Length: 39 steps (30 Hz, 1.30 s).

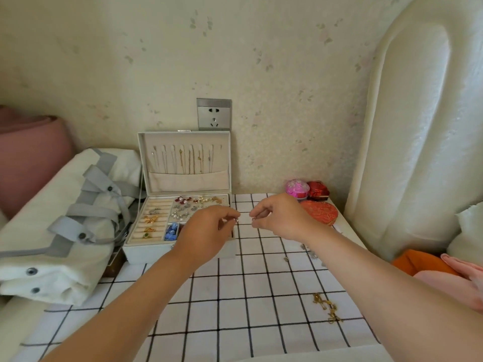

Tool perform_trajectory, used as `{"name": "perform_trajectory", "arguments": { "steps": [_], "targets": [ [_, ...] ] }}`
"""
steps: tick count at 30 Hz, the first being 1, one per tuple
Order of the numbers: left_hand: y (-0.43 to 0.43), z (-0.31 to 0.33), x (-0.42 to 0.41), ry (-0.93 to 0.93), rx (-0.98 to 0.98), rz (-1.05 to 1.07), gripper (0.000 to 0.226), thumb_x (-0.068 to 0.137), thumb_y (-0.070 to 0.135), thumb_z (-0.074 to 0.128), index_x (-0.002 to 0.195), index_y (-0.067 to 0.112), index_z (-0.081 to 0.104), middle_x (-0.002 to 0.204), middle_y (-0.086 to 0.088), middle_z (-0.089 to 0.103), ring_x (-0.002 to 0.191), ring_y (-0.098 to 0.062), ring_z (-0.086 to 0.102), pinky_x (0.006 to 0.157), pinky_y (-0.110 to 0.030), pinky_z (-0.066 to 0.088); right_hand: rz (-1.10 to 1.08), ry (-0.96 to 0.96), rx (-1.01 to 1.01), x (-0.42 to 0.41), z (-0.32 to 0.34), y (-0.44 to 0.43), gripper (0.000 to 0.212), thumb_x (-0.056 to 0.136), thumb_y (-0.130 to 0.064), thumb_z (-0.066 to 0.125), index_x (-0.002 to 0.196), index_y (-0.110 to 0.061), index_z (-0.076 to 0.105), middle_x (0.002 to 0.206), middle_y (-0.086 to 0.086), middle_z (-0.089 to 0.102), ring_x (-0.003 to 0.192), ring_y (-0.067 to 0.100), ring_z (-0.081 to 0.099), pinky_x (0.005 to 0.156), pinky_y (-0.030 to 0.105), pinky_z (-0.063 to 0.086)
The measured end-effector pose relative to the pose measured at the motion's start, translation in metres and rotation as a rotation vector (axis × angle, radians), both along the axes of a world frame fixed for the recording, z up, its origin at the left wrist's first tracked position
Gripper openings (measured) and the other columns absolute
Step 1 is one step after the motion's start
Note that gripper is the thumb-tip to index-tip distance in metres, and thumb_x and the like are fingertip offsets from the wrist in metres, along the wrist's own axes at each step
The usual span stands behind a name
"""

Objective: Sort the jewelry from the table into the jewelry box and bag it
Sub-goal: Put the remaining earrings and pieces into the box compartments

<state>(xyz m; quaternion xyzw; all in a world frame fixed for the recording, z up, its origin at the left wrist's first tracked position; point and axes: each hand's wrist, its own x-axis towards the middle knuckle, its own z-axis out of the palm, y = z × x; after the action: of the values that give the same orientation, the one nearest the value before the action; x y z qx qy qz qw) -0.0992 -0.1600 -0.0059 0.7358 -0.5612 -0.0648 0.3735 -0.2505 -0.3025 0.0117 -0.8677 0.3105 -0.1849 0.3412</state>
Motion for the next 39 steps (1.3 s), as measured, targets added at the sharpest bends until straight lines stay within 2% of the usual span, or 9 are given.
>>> {"name": "perform_trajectory", "arguments": {
  "steps": [3,6,12,16,24,28,32,36,39],
  "targets": [
    [0.014,0.005,0.025,-0.007,-0.002,0.036,0.017,0.093,0.024,0.065,0.105,0.034,0.069,0.094,0.021,0.065,0.083,0.000,0.061,0.077,-0.018,0.048,0.010,-0.014,-0.028,0.028,0.002,0.007,0.012,0.079,-0.020,0.083,0.090,-0.024,0.079,0.076,-0.016,0.070,0.068,-0.010,0.063,0.061,0.004,0.043],
    [0.024,0.012,0.048,0.039,-0.019,0.101,0.014,0.089,0.022,0.070,0.093,0.036,0.066,0.088,0.019,0.064,0.077,-0.001,0.060,0.069,-0.012,0.042,0.015,-0.016,-0.052,0.055,0.001,0.011,0.010,0.081,-0.024,0.082,0.089,-0.028,0.078,0.075,-0.020,0.068,0.072,-0.009,0.063,0.068,0.010,0.044],
    [0.031,0.021,0.091,0.101,-0.056,0.139,0.020,0.087,0.021,0.073,0.087,0.038,0.063,0.084,0.015,0.066,0.069,-0.006,0.059,0.062,-0.010,0.044,0.014,0.049,-0.119,0.091,-0.005,0.013,0.013,0.090,-0.023,0.071,0.100,-0.024,0.079,0.104,-0.011,0.073,0.098,0.004,0.063,0.089,0.023,0.049],
    [0.028,0.020,0.108,0.112,-0.050,0.183,0.015,0.088,0.024,0.071,0.100,0.033,0.066,0.088,0.014,0.065,0.073,-0.004,0.058,0.066,-0.015,0.043,0.024,0.085,-0.132,0.106,-0.010,0.011,0.014,0.089,-0.019,0.071,0.100,-0.023,0.079,0.096,-0.014,0.070,0.093,0.002,0.062,0.090,0.026,0.053],
    [0.025,0.021,0.112,0.127,-0.029,0.128,0.007,0.088,0.024,0.072,0.090,0.030,0.069,0.086,0.015,0.068,0.071,0.003,0.059,0.065,-0.011,0.041,0.016,0.103,-0.129,0.128,-0.016,0.007,0.013,0.086,-0.021,0.074,0.091,-0.032,0.078,0.091,-0.016,0.073,0.089,0.001,0.065,0.087,0.032,0.057],
    [0.024,0.018,0.113,0.138,-0.013,0.130,0.012,0.086,0.024,0.074,0.087,0.033,0.066,0.082,0.013,0.067,0.069,0.005,0.057,0.062,-0.008,0.038,0.043,0.143,-0.138,0.132,-0.014,0.005,0.023,0.088,-0.017,0.072,0.106,-0.031,0.076,0.097,-0.012,0.071,0.092,0.003,0.064,0.089,0.028,0.054],
    [0.021,0.019,0.112,0.136,-0.027,0.157,0.017,0.083,0.026,0.077,0.093,0.031,0.064,0.084,0.013,0.066,0.069,0.007,0.055,0.062,-0.008,0.039,0.056,0.015,-0.109,0.133,0.003,0.008,0.016,0.092,-0.018,0.069,0.103,-0.027,0.077,0.090,-0.017,0.067,0.082,-0.007,0.060,0.074,0.010,0.043],
    [0.016,0.025,0.108,0.141,-0.073,0.179,0.018,0.080,0.028,0.079,0.089,0.030,0.063,0.080,0.012,0.066,0.063,0.004,0.055,0.061,-0.014,0.041,0.112,-0.125,0.123,0.132,0.027,0.020,0.012,0.090,-0.028,0.072,0.085,-0.019,0.079,0.078,0.003,0.074,0.051,0.003,0.055,0.058,0.016,0.046],
    [0.013,0.030,0.102,0.128,-0.110,0.174,0.017,0.080,0.031,0.078,0.080,0.031,0.061,0.073,0.012,0.065,0.066,0.002,0.057,0.062,-0.017,0.047,0.163,-0.122,0.198,0.132,0.036,0.031,0.015,0.084,-0.031,0.078,0.094,-0.020,0.080,0.076,-0.003,0.075,0.047,0.004,0.049,0.055,0.017,0.047]
  ]
}}
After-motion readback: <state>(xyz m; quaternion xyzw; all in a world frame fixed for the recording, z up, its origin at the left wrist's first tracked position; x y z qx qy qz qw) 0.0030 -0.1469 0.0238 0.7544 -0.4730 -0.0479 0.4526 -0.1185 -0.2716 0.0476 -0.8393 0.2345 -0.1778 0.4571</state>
